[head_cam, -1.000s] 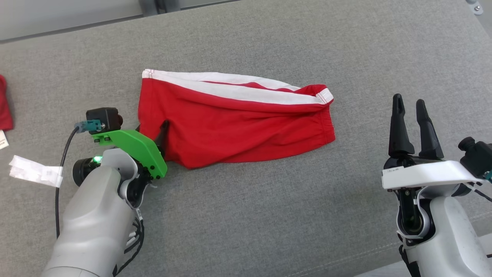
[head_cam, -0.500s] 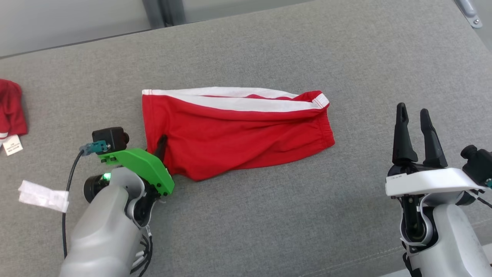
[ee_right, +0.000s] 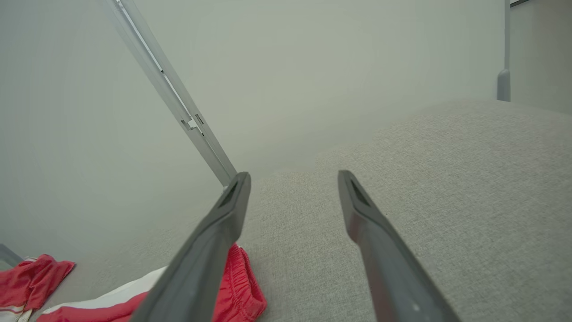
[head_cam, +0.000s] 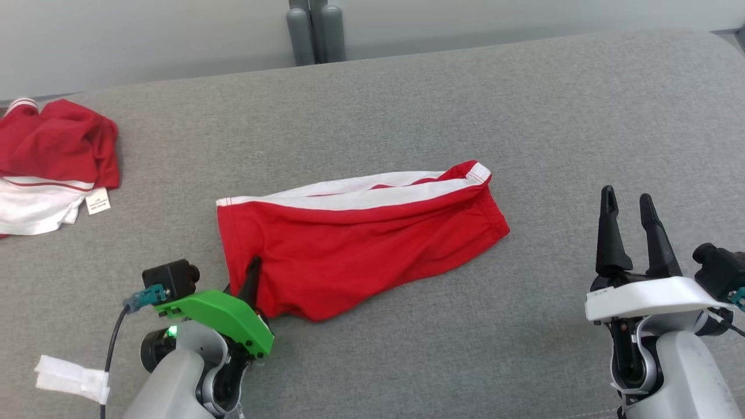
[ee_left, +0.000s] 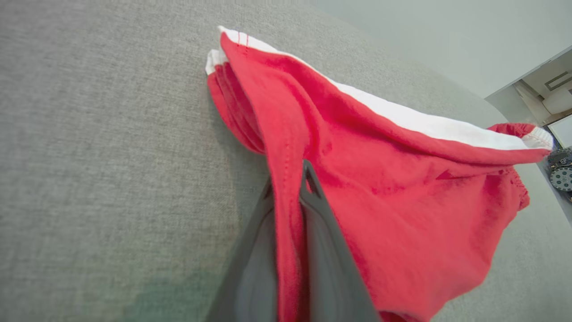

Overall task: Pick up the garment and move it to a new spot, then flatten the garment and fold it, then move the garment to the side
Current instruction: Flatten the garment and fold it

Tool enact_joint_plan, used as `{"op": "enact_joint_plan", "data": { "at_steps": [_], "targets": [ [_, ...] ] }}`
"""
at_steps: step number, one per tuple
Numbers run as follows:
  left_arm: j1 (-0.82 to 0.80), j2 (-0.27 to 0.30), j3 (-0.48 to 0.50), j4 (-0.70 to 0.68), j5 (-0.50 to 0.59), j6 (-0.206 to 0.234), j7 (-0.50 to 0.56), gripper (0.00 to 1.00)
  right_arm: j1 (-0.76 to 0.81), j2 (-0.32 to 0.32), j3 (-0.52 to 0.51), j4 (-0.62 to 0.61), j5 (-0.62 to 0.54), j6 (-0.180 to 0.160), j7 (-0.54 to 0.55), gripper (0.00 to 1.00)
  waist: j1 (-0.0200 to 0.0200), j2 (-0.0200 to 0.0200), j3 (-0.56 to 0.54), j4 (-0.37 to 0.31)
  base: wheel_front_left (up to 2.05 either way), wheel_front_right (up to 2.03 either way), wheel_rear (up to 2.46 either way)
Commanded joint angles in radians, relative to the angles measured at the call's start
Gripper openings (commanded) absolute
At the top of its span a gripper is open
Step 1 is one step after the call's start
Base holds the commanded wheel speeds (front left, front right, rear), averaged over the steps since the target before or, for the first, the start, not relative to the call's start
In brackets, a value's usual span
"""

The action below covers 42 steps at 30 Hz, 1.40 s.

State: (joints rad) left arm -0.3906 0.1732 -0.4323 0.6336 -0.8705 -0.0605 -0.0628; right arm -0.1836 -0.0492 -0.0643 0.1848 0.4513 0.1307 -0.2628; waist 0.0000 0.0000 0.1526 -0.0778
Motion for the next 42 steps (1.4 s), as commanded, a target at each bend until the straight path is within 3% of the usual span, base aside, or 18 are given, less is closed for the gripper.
{"op": "enact_joint_plan", "data": {
  "at_steps": [1,6,7,8,9,10,11,29,35,42],
  "targets": [
    [0.029,0.011,0.006,-0.028,-0.007,0.017,-0.002,0.00,0.010,-0.002,0.003,0.005,-0.011,0.000,-0.003,1.00,0.0000,0.0000,-0.015,0.017,0.00,0.00,0.00],
    [0.093,0.018,0.024,-0.112,-0.023,0.061,-0.005,0.00,0.002,-0.003,0.014,0.022,-0.016,0.000,-0.003,1.00,0.0000,0.0000,-0.010,0.015,0.00,0.00,0.00],
    [0.100,0.019,0.026,-0.122,-0.025,0.066,-0.007,0.10,0.002,-0.002,0.016,0.024,-0.019,0.000,-0.003,1.00,0.0000,0.0000,-0.009,0.014,0.00,0.00,0.00],
    [0.106,0.021,0.029,-0.134,-0.024,0.074,-0.013,0.29,0.000,-0.002,0.016,0.026,-0.022,0.000,-0.003,1.00,0.0000,0.0000,-0.009,0.013,0.00,0.00,0.00],
    [0.111,0.024,0.030,-0.142,-0.020,0.080,-0.016,0.42,0.000,-0.002,0.016,0.028,-0.023,0.000,-0.003,1.00,0.0000,0.0000,-0.008,0.012,0.00,0.00,0.00],
    [0.116,0.026,0.029,-0.151,-0.013,0.085,-0.023,0.89,-0.001,-0.002,0.015,0.030,-0.026,0.000,-0.003,1.00,0.0000,0.0000,-0.007,0.011,0.00,0.00,0.00],
    [0.119,0.027,0.029,-0.158,-0.008,0.088,-0.030,1.00,-0.002,-0.002,0.015,0.032,-0.026,0.000,-0.003,1.00,0.0000,0.0000,-0.007,0.011,0.00,0.00,0.00],
    [0.188,0.096,0.025,-0.323,0.121,0.162,-0.166,1.00,0.006,-0.002,-0.007,0.076,-0.061,0.000,0.023,1.00,0.0000,0.0000,-0.059,0.059,0.00,0.00,0.00],
    [0.266,0.085,0.041,-0.379,0.174,0.208,-0.195,1.00,-0.015,-0.002,-0.010,0.136,-0.118,0.000,0.083,1.00,0.0000,0.0000,-0.090,0.119,0.00,0.00,0.00],
    [0.293,0.062,0.056,-0.406,0.225,0.210,-0.202,1.00,-0.061,-0.008,0.005,0.225,-0.188,0.000,0.145,1.00,0.0000,0.0000,-0.098,0.164,0.00,0.00,0.00]
  ]
}}
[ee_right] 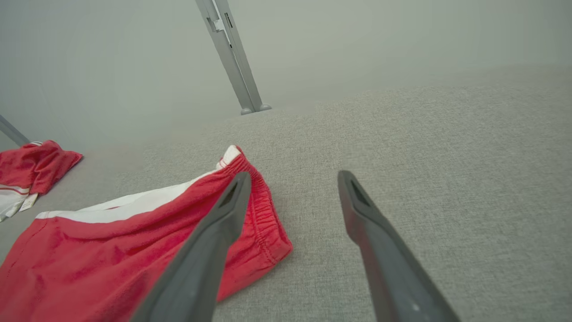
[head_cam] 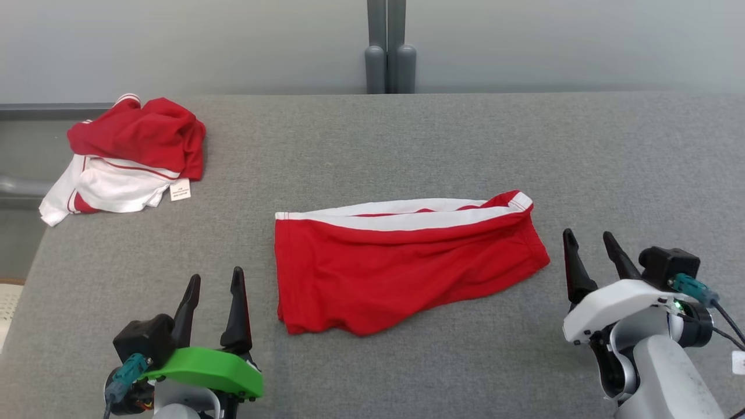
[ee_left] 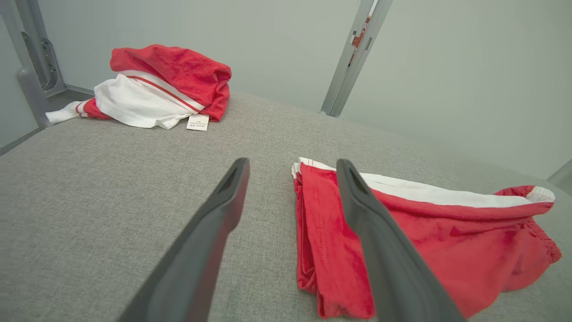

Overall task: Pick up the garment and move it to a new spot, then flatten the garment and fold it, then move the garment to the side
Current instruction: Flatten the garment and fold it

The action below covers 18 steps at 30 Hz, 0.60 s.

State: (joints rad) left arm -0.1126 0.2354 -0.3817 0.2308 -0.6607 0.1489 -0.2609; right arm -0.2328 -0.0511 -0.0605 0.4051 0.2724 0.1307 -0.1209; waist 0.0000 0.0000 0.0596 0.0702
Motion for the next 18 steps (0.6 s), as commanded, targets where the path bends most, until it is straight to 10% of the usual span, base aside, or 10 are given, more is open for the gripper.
{"op": "enact_joint_plan", "data": {
  "at_steps": [1,18],
  "targets": [
    [0.017,-0.004,0.007,-0.007,0.020,-0.001,-0.004,1.00,-0.024,-0.009,0.007,0.024,-0.015,0.000,0.015,1.00,0.0000,0.0000,-0.003,0.023,0.00,0.00,0.00],
    [0.010,-0.059,0.052,-0.025,0.078,-0.038,-0.004,1.00,-0.214,-0.062,0.058,0.450,-0.019,0.000,0.118,0.92,0.0000,0.0000,0.060,0.126,0.00,0.00,0.00]
  ]
}}
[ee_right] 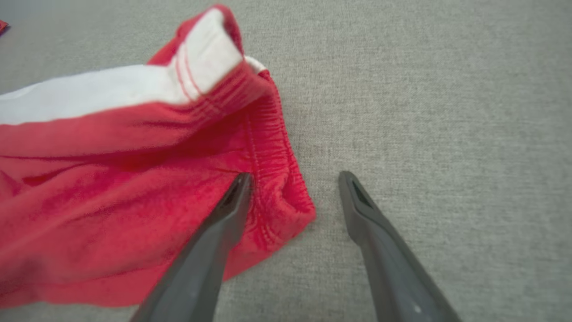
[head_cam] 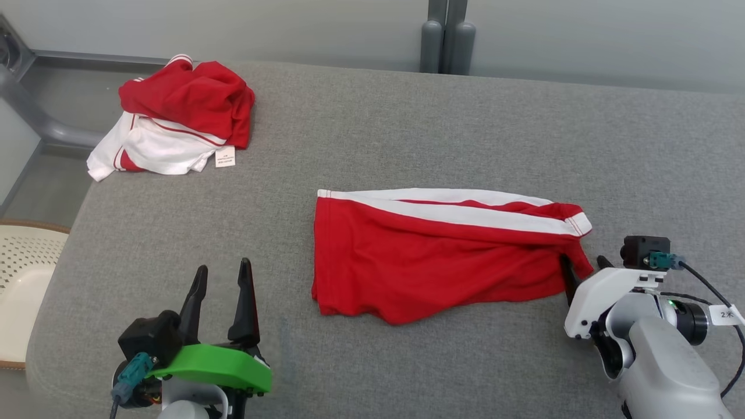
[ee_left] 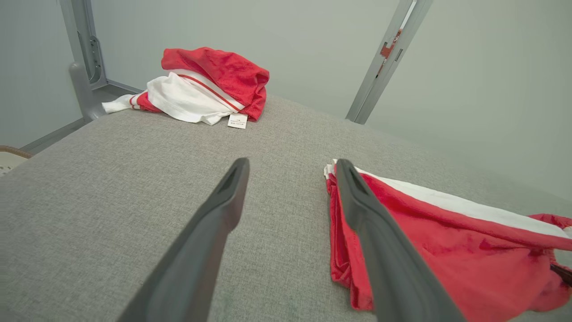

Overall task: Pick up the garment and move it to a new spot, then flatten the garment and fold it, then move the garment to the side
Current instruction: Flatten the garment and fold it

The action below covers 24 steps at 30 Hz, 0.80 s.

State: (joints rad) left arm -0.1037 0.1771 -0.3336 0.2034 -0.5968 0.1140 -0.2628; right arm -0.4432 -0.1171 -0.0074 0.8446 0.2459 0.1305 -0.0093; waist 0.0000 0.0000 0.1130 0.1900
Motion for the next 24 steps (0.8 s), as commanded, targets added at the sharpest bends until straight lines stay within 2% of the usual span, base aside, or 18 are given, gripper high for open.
{"op": "enact_joint_plan", "data": {
  "at_steps": [1,2,3,4,5,10,16,20,24],
  "targets": [
    [0.000,-0.004,0.006,0.003,0.017,-0.006,-0.003,1.00,-0.007,0.009,0.010,0.022,0.025,0.000,0.013,0.57,0.0000,0.0000,0.008,0.007,0.00,0.00,0.00],
    [0.001,-0.006,0.010,0.004,0.020,-0.007,-0.003,1.00,-0.010,0.014,0.021,0.033,0.047,0.001,0.016,0.41,0.0000,0.0000,0.009,0.006,0.00,0.00,0.00],
    [0.002,-0.007,0.014,0.005,0.020,-0.008,-0.003,1.00,-0.012,0.016,0.031,0.038,0.061,0.001,0.016,0.35,0.0000,0.0000,0.010,0.005,0.00,0.00,0.00],
    [0.006,-0.010,0.022,0.007,0.020,-0.009,-0.003,1.00,-0.016,0.011,0.052,0.039,0.092,0.001,0.005,0.10,0.0000,0.0000,0.011,-0.002,0.00,0.00,0.00],
    [0.007,-0.011,0.025,0.008,0.024,-0.010,-0.002,1.00,-0.018,0.006,0.062,0.037,0.109,0.000,-0.002,0.00,0.0000,0.0000,0.011,-0.008,0.00,0.00,0.00],
    [0.007,-0.016,0.034,0.013,0.033,-0.019,-0.002,1.00,-0.022,-0.017,0.100,-0.002,0.197,0.000,-0.019,0.00,0.0000,0.0000,0.010,-0.045,0.00,0.00,0.00],
    [0.011,-0.020,0.035,0.016,0.044,-0.028,-0.002,1.00,-0.006,-0.081,0.127,-0.071,0.283,0.000,-0.018,0.00,0.0000,0.0000,0.008,-0.098,0.00,0.00,0.00],
    [0.015,-0.024,0.030,0.019,0.050,-0.032,-0.002,1.00,0.020,-0.139,0.106,-0.118,0.325,0.000,-0.013,0.00,0.0000,0.0000,0.005,-0.127,0.00,0.00,0.00],
    [0.020,-0.026,0.025,0.025,0.054,-0.036,-0.002,1.00,0.049,-0.170,0.067,-0.149,0.349,0.000,-0.011,0.00,0.0000,0.0000,0.000,-0.146,0.00,0.00,0.00]
  ]
}}
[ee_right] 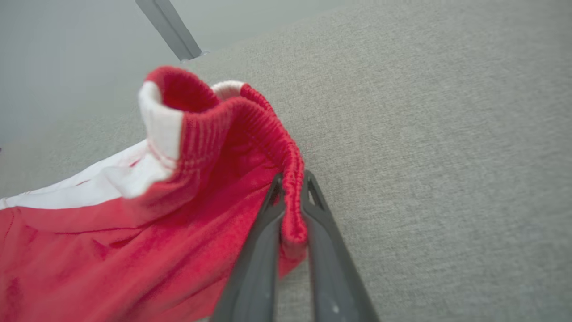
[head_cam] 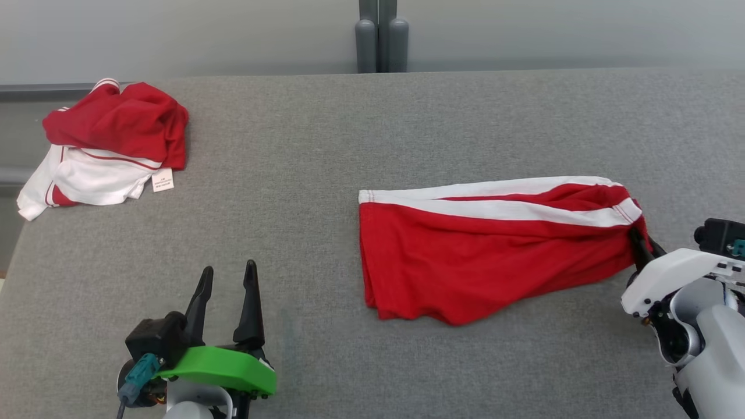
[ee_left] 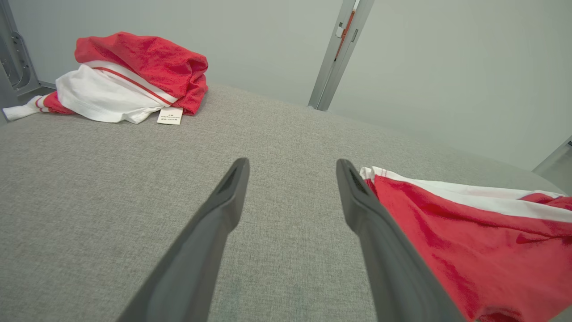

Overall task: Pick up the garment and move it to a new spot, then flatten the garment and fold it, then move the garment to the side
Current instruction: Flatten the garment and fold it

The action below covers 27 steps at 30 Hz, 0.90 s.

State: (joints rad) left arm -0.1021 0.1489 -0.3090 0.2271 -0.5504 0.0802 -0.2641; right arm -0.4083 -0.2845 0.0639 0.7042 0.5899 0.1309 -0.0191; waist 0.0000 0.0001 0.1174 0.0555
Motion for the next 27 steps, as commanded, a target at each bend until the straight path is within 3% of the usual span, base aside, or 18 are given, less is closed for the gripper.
{"op": "enact_joint_plan", "data": {
  "at_steps": [1,9,18,27],
  "targets": [
    [0.018,0.002,0.000,0.002,0.009,-0.002,0.000,1.00,0.020,-0.004,-0.012,-0.014,0.009,0.000,-0.001,0.00,0.0000,-0.0001,-0.005,-0.014,0.00,0.00,0.00],
    [0.020,0.000,-0.008,0.013,0.010,-0.006,0.000,1.00,0.062,0.055,0.003,-0.142,0.076,0.000,0.036,0.00,0.0000,-0.0001,-0.024,-0.020,0.00,0.00,0.00],
    [0.030,0.005,-0.016,0.010,0.003,-0.002,0.002,1.00,0.106,0.109,0.069,-0.334,0.103,0.000,0.077,0.00,0.0000,-0.0001,-0.047,0.022,0.00,0.00,0.00],
    [0.018,0.000,-0.019,0.002,-0.003,0.001,0.002,1.00,0.069,0.179,0.171,-0.358,0.062,0.000,0.107,0.00,0.0000,-0.0001,-0.043,0.071,0.00,0.00,0.00]
  ]
}}
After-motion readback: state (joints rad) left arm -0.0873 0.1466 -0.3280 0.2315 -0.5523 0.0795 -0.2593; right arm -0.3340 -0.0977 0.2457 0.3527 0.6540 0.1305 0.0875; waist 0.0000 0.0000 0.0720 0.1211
